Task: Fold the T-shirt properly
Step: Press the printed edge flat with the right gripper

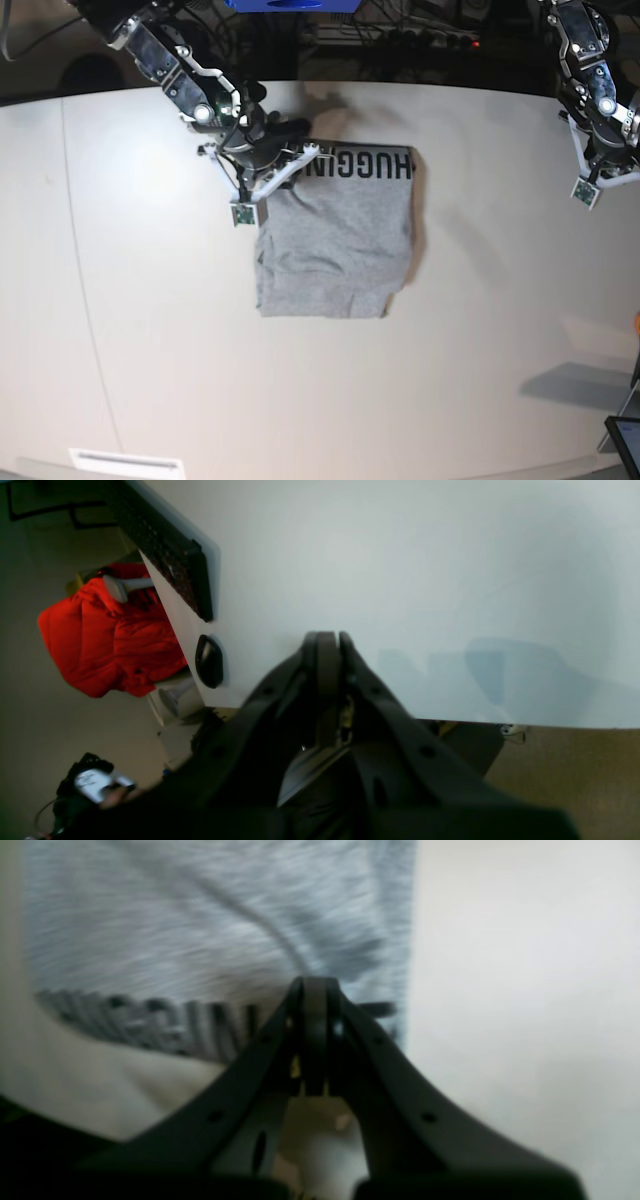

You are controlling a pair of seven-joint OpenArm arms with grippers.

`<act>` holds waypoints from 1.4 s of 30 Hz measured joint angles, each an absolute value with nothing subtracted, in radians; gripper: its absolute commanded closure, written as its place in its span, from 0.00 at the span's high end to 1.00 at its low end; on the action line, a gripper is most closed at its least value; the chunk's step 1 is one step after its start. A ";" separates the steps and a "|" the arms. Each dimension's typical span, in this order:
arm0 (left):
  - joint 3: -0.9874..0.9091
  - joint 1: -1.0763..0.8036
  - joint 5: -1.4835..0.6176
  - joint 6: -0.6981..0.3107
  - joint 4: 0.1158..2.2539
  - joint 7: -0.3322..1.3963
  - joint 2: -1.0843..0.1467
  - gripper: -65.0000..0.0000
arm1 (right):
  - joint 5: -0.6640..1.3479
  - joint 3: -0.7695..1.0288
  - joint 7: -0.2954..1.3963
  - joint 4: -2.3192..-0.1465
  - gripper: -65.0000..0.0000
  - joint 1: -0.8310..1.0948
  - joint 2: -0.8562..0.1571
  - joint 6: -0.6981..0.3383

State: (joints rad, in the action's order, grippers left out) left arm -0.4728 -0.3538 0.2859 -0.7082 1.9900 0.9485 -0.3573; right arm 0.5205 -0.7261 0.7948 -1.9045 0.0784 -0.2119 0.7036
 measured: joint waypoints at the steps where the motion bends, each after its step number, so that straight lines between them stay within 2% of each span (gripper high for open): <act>1: -0.472 -0.354 0.284 -0.708 1.990 0.949 -0.358 0.00 | 0.525 -0.726 0.818 -1.928 0.00 0.064 -0.211 0.707; 10: -0.471 -0.356 0.288 -0.708 1.990 0.949 -0.305 0.00 | 0.534 -0.735 0.888 -1.951 0.00 -0.044 -0.105 0.701; 14: -0.471 -0.358 0.286 -0.708 1.990 0.949 -0.274 0.00 | 0.524 -0.733 0.869 -1.883 0.00 -0.097 -0.062 0.700; 19: -0.471 -0.358 0.288 -0.708 1.990 0.949 -0.265 0.00 | 0.523 -0.733 0.864 -1.783 0.00 -0.088 -0.060 0.703; 24: -0.471 -0.354 0.288 -0.708 1.990 0.949 -0.258 0.00 | 0.518 -0.731 0.766 -1.691 0.00 -0.041 -0.074 0.698; 26: -0.471 -0.352 0.288 -0.708 1.990 0.949 -0.258 0.00 | 0.523 -0.733 0.721 -1.657 0.00 -0.024 -0.086 0.656; 30: -0.471 -0.352 0.245 -0.708 1.990 0.948 -0.258 0.00 | 0.524 -0.733 0.703 -1.640 0.00 -0.025 -0.082 0.656; 33: -0.474 -0.352 0.169 -0.708 1.990 0.947 -0.258 0.00 | 0.522 -0.733 0.728 -1.691 0.00 -0.019 -0.086 0.678; 38: -0.478 -0.356 0.115 -0.708 1.991 0.939 -0.257 0.00 | 0.519 -0.733 0.822 -1.901 0.00 -0.025 -0.085 0.680; 42: -0.483 -0.399 0.056 -0.705 1.998 0.752 -0.240 0.00 | 0.517 -0.733 0.833 -1.992 0.00 -0.024 -0.146 0.671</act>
State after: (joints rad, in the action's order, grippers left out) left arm -0.4831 -0.3992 0.0563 -0.7048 1.9980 0.7521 -0.2398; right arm 0.5167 -0.7334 0.8333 -1.9919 -0.0242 -0.1455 0.6708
